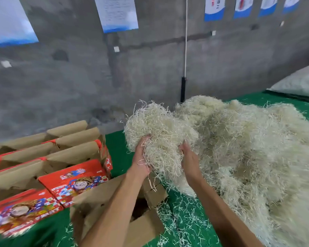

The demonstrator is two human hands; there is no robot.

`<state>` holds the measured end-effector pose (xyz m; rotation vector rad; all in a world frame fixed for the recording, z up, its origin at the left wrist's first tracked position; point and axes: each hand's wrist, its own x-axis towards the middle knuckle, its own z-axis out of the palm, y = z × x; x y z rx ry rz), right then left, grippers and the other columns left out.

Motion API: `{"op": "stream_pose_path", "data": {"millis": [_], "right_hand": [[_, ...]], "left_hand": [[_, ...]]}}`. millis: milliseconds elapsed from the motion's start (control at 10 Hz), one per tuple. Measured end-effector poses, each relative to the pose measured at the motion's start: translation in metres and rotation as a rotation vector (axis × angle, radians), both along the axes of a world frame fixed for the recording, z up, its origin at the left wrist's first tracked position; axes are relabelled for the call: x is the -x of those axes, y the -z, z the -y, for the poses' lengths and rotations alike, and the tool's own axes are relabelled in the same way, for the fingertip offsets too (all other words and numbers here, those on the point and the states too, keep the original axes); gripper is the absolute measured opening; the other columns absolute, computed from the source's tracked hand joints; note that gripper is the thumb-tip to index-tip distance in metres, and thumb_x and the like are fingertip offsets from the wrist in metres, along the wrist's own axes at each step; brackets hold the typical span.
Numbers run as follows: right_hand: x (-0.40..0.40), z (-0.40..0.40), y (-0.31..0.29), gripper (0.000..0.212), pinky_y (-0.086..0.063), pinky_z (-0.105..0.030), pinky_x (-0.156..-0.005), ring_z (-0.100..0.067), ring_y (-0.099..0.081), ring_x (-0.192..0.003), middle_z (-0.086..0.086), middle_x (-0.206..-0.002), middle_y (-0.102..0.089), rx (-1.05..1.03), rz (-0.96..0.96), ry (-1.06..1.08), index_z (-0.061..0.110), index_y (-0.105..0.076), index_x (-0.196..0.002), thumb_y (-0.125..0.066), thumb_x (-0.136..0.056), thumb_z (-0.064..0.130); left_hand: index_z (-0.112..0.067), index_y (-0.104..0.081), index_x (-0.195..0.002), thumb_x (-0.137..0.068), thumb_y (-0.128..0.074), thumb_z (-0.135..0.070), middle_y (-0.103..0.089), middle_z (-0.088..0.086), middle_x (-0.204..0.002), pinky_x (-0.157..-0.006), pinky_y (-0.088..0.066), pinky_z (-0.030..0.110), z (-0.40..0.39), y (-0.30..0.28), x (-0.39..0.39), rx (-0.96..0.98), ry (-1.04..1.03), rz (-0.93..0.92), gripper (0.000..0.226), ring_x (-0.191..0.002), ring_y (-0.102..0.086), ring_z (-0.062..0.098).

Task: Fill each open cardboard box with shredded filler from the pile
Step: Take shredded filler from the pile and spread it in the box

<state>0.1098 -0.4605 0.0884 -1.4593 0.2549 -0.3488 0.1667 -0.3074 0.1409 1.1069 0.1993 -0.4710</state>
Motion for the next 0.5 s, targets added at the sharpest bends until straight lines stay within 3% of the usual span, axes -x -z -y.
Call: {"op": "stream_pose_path", "data": {"millis": [100, 200, 300, 400, 500], "right_hand": [[0.005, -0.018, 0.016, 0.068, -0.026, -0.043, -0.116, -0.01, -0.039, -0.137, 0.032, -0.135, -0.046, -0.009, -0.038, -0.054, 0.04, -0.038, -0.146, -0.036, -0.09, 0.078], [0.01, -0.047, 0.028, 0.082, -0.029, -0.033, -0.109, -0.014, -0.035, -0.138, 0.023, -0.145, -0.042, -0.142, -0.059, -0.182, 0.04, -0.034, -0.144, -0.054, -0.075, 0.08], [0.001, -0.072, 0.021, 0.131, -0.028, -0.03, -0.111, -0.019, -0.04, -0.133, -0.002, -0.154, -0.037, -0.187, -0.086, -0.301, 0.015, -0.036, -0.147, -0.065, -0.044, 0.091], [-0.006, -0.085, 0.004, 0.133, -0.028, -0.054, -0.115, -0.032, -0.04, -0.136, -0.009, -0.153, -0.038, -0.157, -0.185, -0.368, 0.007, -0.041, -0.141, -0.067, -0.043, 0.093], [-0.017, -0.08, -0.006, 0.1, -0.052, -0.034, -0.101, -0.034, -0.063, -0.117, -0.023, -0.125, -0.062, -0.001, -0.188, -0.338, -0.016, -0.043, -0.128, -0.073, -0.076, 0.063]], "left_hand": [[-0.01, -0.066, -0.118, -0.069, -0.078, -0.043, -0.073, 0.02, -0.103, -0.072, -0.06, 0.036, -0.028, -0.01, 0.008, 0.025, -0.105, -0.011, 0.06, -0.092, -0.072, 0.037], [-0.01, -0.05, -0.122, -0.103, -0.044, -0.021, -0.067, 0.022, -0.085, -0.047, -0.051, 0.018, -0.057, 0.008, 0.016, -0.164, -0.192, -0.067, 0.022, -0.077, -0.067, 0.026], [-0.009, -0.051, -0.09, -0.104, -0.034, -0.003, -0.054, 0.006, -0.069, -0.041, -0.045, 0.017, -0.081, 0.023, 0.022, -0.339, -0.135, -0.102, 0.022, -0.053, -0.057, 0.012], [-0.006, -0.05, -0.077, -0.107, -0.034, -0.01, -0.06, 0.006, -0.057, -0.049, -0.046, 0.025, -0.104, 0.02, 0.026, -0.535, -0.098, -0.045, 0.034, -0.048, -0.06, 0.014], [0.0, -0.054, -0.125, -0.107, -0.039, -0.022, -0.063, 0.021, -0.117, -0.087, -0.043, 0.034, -0.133, 0.021, 0.026, -0.689, -0.16, -0.11, 0.032, -0.098, -0.06, 0.028]]}}
